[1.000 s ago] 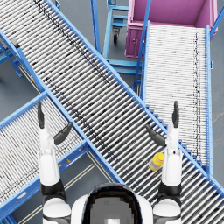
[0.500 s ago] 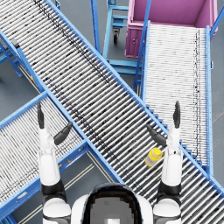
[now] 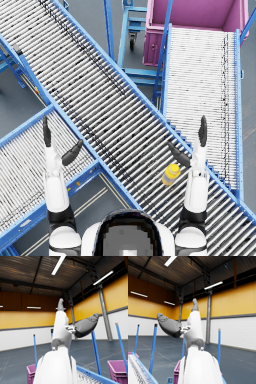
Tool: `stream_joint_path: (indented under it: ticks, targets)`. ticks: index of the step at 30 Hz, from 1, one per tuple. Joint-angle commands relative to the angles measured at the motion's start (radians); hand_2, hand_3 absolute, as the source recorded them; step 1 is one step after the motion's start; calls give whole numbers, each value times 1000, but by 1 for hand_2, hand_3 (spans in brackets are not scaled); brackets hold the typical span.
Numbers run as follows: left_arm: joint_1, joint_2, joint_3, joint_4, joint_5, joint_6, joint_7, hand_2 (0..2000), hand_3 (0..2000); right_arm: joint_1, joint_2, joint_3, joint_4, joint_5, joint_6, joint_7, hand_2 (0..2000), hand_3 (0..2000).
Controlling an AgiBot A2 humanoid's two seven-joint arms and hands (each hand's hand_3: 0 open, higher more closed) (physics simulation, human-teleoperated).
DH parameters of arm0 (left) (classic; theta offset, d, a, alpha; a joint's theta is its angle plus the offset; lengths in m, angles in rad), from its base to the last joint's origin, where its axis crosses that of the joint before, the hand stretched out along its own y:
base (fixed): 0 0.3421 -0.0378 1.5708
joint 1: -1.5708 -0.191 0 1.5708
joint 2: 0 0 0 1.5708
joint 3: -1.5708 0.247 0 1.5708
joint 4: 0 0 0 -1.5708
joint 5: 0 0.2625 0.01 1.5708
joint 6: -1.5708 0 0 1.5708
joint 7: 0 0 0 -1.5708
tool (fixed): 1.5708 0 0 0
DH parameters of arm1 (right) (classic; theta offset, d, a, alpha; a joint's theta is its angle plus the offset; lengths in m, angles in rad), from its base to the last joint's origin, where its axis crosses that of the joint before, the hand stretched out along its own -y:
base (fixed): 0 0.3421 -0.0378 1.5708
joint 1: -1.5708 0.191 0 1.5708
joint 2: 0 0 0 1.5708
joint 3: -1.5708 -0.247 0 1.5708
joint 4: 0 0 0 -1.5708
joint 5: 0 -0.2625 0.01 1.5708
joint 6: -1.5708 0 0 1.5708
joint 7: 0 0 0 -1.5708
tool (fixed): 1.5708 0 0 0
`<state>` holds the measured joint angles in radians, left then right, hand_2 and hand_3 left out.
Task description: Pick up the oil and place it on the left assembly line, put the cola on the right, and keep Sprite still
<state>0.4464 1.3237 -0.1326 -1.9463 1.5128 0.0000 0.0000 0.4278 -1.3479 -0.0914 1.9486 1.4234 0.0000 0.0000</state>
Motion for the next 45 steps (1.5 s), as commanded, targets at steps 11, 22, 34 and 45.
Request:
stream_joint_path:
  ticks: [11, 22, 34, 45]
  targets:
    - [2, 3, 3, -18, 0, 0, 0, 0, 0, 13, -3, -11, 9, 0, 0, 0, 0, 0]
    - [-9, 9, -5, -31, 0, 0, 0, 0, 0, 19, -7, -16, 18, 0, 0, 0, 0, 0]
    - [-33, 17, -6, -36, 0, 0, 0, 0, 0, -56, -20, 32, 57, 0, 0, 0, 0, 0]
    - [-47, 24, 8, -33, 0, 0, 0, 0, 0, -266, 18, 182, 93, 0, 0, 0, 0, 0]
